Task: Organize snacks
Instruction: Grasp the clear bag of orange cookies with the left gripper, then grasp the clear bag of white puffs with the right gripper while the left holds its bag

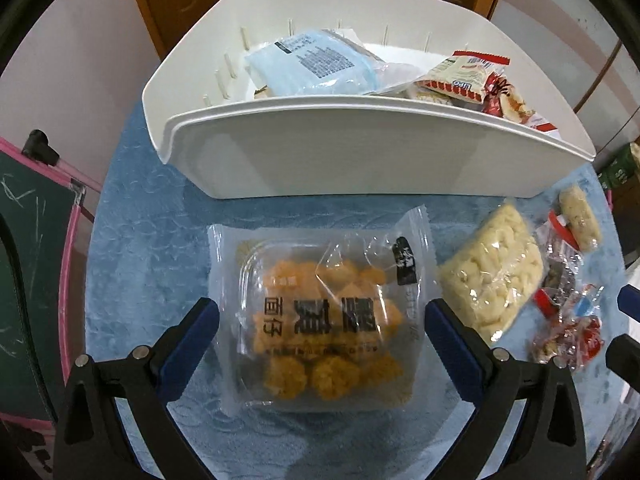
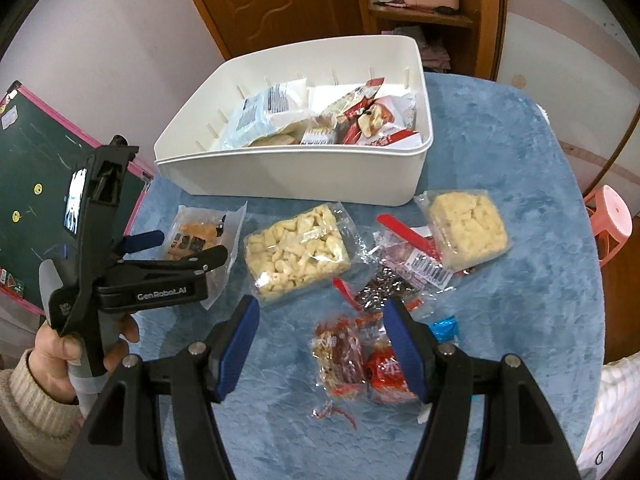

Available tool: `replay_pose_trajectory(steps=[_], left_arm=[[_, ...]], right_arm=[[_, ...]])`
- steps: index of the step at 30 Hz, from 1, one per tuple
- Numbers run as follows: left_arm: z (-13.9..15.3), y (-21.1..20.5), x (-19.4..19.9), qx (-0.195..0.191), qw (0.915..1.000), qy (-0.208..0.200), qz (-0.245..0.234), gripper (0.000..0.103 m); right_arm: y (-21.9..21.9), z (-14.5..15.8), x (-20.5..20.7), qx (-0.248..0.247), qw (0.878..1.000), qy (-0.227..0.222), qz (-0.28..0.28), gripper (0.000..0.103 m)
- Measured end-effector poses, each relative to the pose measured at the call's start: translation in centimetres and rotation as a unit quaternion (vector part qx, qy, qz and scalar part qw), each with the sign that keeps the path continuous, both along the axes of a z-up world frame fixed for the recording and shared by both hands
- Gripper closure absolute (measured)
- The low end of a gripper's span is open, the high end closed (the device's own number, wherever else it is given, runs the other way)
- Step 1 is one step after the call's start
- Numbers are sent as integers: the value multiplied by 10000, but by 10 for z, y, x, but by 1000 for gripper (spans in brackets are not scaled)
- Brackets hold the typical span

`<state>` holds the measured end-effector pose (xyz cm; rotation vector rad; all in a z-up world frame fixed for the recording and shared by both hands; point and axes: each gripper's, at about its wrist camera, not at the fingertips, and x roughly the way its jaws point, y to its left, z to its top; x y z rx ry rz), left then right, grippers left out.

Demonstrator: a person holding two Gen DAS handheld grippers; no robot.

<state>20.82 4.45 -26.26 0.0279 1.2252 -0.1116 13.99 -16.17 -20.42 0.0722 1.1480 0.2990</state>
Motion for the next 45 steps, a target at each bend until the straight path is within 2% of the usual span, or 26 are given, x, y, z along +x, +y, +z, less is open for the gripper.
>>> replay_pose_trajectory(steps=[10, 19, 23, 26, 32, 36, 41, 45], left_arm=[[-11, 1, 5, -122, 9998, -147, 1, 0], [-14, -8, 1, -34, 9998, -177, 98, 0], [-9, -9, -14, -24, 9995, -309, 36, 21], [-6, -7, -29, -47, 9994, -335, 59, 27], [0, 1, -65, 55, 9990, -403, 191, 30], [1, 8, -82, -31, 9990, -405, 203, 29], [0, 19, -92, -122, 9987, -450, 206, 29], [-4, 25, -89, -161, 9986, -482, 150, 28]], right_arm=[[8, -12, 13, 6, 9999, 154, -34, 38], [16, -27, 43, 207, 9986, 414, -257, 38], [22, -33, 54, 410, 9965, 627, -378, 38], [25, -38, 57, 506, 9946, 785, -444, 38], [27, -52, 58, 768, 9869, 1236, -695, 38], [24, -60, 61, 891, 9793, 1458, -1082, 38], [22, -70, 68, 1132, 9643, 1661, -1727, 37], [25, -72, 70, 1129, 9564, 1571, -2187, 28]])
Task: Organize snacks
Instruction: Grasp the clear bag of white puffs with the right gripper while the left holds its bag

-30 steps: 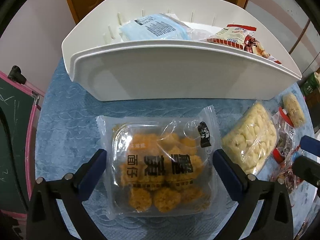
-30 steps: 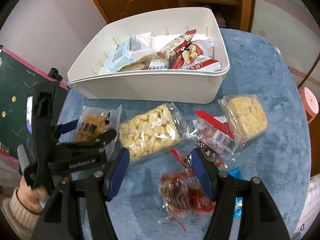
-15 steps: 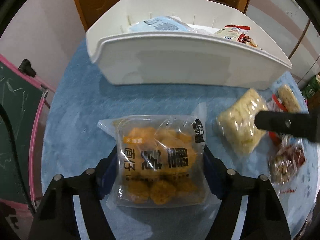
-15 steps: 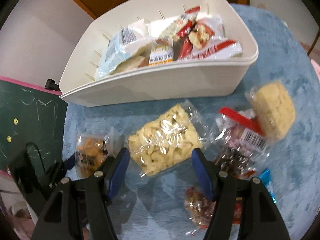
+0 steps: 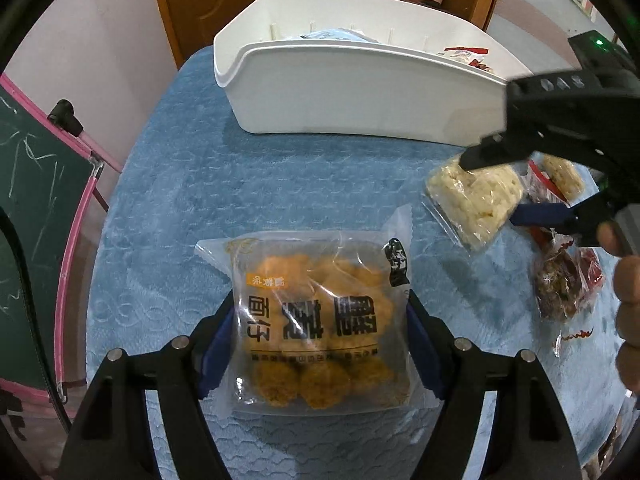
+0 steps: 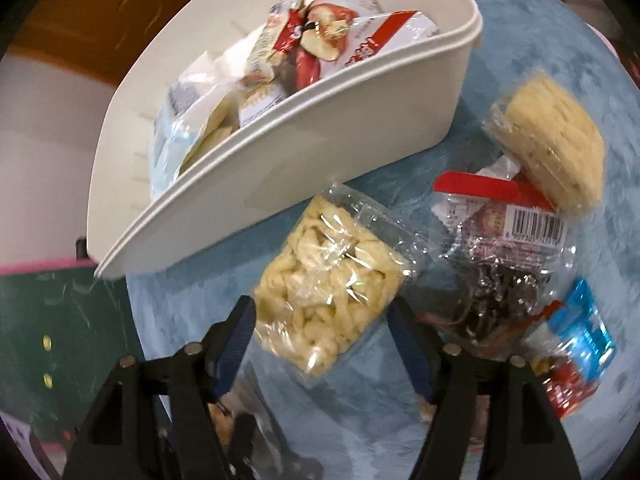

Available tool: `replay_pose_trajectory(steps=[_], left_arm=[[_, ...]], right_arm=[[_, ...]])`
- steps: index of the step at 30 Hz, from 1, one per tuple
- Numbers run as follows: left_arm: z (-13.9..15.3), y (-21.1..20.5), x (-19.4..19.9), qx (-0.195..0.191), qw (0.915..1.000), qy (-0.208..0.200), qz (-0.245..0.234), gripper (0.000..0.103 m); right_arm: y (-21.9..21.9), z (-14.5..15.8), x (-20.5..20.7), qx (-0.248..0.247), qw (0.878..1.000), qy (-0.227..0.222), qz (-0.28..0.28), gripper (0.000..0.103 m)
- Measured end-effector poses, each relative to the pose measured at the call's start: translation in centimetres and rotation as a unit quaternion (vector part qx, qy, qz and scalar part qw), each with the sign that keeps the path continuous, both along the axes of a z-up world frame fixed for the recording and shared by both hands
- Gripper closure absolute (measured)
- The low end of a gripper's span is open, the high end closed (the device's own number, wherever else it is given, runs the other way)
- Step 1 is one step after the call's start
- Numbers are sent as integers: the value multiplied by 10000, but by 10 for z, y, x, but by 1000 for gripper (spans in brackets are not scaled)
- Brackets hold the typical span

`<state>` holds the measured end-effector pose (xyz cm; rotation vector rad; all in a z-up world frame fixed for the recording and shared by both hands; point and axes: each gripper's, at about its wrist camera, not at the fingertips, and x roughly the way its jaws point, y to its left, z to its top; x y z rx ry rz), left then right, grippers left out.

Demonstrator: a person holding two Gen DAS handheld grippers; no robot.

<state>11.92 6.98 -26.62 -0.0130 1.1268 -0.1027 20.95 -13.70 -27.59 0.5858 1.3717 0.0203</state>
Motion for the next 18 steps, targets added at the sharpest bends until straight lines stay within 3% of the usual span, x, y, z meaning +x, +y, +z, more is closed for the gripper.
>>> replay_pose_trajectory(steps=[4, 12, 18], left_arm=[[-2, 2, 1, -57, 10000, -17, -24, 27], [-8, 10, 4, -145, 9999, -58, -65, 25], [-9, 8, 5, -153, 9998, -89, -71, 25]], right_arm=[[13, -2, 3, -232, 9995, -52, -183, 16], [42, -9, 12, -1263, 9918, 83, -183, 15], [56, -9, 7, -1514, 9883, -88, 186, 23]])
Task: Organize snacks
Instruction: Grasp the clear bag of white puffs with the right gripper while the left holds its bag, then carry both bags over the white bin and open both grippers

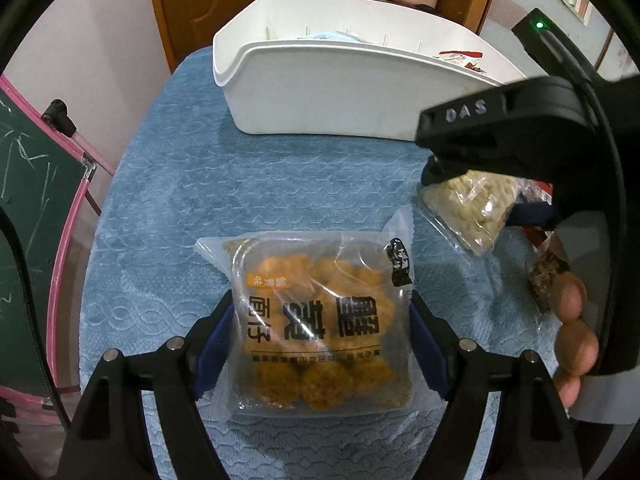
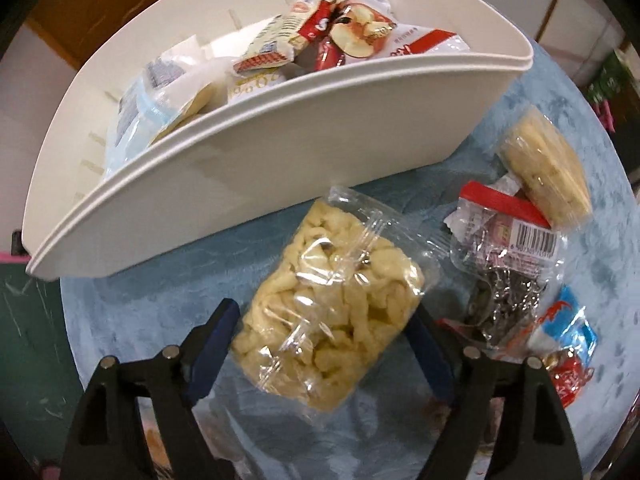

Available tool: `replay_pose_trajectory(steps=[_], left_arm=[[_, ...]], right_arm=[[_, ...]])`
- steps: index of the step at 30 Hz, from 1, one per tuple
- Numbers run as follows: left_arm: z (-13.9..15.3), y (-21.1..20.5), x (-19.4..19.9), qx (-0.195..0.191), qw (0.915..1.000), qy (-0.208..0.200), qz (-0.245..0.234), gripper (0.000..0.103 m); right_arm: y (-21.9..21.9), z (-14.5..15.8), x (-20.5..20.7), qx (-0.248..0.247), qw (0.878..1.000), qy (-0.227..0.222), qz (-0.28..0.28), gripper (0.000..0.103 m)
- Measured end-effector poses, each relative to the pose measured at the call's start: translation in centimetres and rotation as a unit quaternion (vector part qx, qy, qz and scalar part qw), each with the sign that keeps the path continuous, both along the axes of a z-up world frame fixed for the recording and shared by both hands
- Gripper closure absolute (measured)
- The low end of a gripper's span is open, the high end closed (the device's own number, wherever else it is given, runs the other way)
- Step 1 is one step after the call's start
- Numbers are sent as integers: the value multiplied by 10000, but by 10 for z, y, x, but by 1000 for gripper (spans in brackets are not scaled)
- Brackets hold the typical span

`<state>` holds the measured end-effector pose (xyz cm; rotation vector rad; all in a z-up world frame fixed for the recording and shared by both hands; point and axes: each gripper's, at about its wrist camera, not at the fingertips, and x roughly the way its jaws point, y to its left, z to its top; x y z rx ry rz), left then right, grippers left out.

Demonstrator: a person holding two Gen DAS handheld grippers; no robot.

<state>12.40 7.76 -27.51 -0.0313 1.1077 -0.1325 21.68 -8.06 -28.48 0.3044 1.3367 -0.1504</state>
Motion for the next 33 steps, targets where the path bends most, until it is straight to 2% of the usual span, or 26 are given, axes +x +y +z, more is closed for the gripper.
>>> replay_pose_trajectory(steps=[3, 8, 17, 20, 24, 29, 33], left_arm=[[0, 0, 0, -8, 10000, 6, 5, 25], [1, 2, -1, -20, 10000, 76, 49, 26], [11, 14, -15, -247, 9988, 369, 224, 28], [23, 17, -18, -257, 9989, 310, 251, 29], [54, 15, -16, -144, 9998, 37, 160, 29], [116, 10, -4, 47, 9986, -531, -8, 29], [171, 4, 13, 334, 9934, -1090, -127, 28]], right_arm=[[3, -1, -12, 45, 9997, -32, 258, 27], [-6, 7, -40, 537, 9957, -205, 722, 30], [-26, 55, -81, 850, 9813, -976, 1428, 30], [-35, 76, -91, 925, 9762, -1254, 1507, 30], [-44, 99, -91, 959, 9711, -1543, 1546, 30], [-57, 141, -93, 874, 9613, -2006, 1673, 30], [-61, 176, -86, 736, 9522, -2373, 1776, 30]])
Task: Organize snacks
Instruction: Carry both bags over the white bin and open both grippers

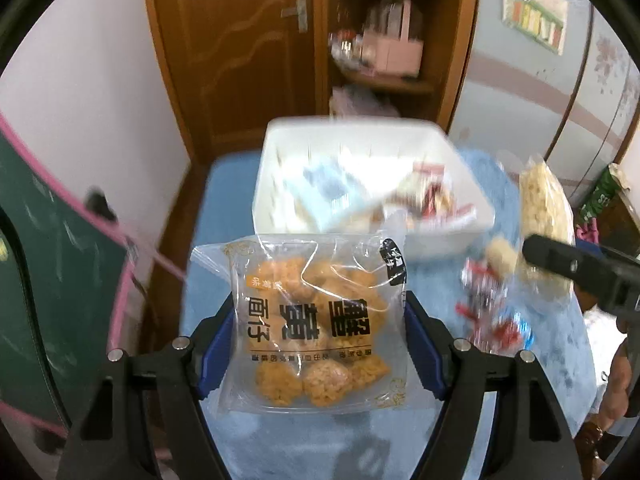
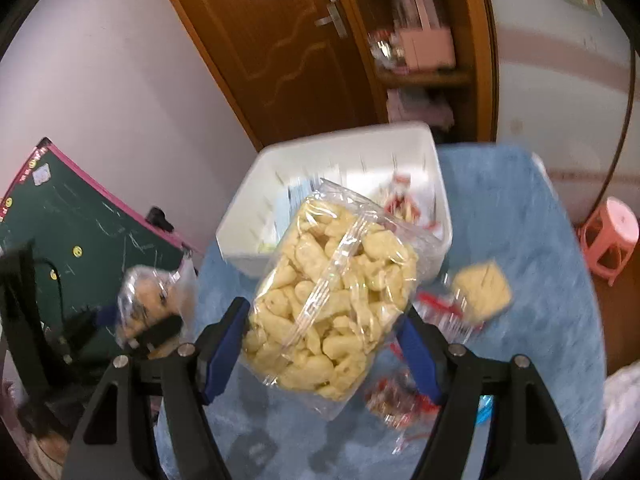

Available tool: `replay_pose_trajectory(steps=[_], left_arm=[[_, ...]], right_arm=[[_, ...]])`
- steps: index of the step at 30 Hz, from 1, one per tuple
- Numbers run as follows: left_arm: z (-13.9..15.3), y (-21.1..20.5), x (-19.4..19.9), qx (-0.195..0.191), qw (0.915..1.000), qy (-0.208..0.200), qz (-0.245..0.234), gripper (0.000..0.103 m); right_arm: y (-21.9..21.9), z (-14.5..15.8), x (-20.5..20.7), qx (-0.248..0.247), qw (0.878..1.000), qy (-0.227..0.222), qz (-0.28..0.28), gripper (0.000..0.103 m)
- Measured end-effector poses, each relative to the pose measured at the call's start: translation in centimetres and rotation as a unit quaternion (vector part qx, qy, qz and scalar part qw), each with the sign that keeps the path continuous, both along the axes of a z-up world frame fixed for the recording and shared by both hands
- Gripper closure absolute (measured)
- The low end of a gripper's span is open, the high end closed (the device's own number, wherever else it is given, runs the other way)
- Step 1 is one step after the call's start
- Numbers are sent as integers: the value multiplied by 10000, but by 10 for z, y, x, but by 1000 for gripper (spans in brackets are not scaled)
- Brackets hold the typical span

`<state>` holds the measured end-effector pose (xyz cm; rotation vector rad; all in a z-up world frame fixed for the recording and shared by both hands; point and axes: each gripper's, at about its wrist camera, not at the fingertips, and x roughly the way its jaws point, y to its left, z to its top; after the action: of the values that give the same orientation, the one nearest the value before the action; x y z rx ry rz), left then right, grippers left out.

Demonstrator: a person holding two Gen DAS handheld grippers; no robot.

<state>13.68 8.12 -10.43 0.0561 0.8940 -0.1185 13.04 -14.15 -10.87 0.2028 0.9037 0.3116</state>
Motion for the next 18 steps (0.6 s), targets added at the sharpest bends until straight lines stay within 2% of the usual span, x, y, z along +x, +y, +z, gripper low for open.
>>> replay_pose_trajectory(steps=[5, 9, 13, 18], left_arm=[[64, -14, 31, 275, 9980, -559, -118, 28], [100, -22, 62, 424, 9948, -928, -58, 28], [115, -25, 95, 355, 9955, -875, 32, 28], [110, -30, 134, 322, 9965, -755, 143, 28]], right_arm=[[-4, 55, 14, -283, 9974, -655, 75, 30], [-4, 95, 35, -399, 9926, -1148, 19, 30], [-5, 124, 63, -395, 9890, -1423, -78, 30], [-6, 137, 93, -461, 9860, -1590, -183, 30]])
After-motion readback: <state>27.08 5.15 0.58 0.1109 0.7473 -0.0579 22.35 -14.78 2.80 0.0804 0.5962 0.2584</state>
